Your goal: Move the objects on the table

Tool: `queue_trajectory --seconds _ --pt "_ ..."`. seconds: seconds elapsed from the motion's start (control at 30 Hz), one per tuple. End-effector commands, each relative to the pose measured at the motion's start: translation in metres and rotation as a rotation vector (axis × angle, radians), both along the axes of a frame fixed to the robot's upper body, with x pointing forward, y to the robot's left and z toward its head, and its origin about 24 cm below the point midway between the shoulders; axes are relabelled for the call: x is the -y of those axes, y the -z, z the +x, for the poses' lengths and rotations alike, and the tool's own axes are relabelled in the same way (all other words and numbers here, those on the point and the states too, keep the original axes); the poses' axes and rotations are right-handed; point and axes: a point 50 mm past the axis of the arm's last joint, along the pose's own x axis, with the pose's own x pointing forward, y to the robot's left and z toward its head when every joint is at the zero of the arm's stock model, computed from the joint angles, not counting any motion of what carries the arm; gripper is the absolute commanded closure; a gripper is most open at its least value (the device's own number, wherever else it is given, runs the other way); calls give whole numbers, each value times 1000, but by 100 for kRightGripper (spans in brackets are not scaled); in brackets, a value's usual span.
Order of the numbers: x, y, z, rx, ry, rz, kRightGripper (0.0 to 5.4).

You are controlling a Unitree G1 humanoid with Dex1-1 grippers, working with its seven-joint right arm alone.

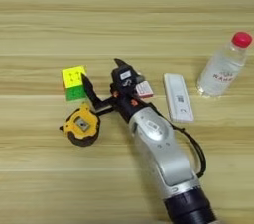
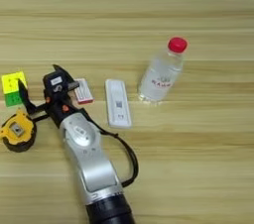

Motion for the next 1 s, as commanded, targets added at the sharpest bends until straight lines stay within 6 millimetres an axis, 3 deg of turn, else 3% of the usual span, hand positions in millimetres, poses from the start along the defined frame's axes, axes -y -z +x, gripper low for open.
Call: queue_trajectory --seconds 0.03,0.57,1.0 --pt "-24 -26 10 95 -51 41 4" --pt "-56 -22 8 72 -144 36 4" --pt "-58 -18 12 50 -151 22 4"
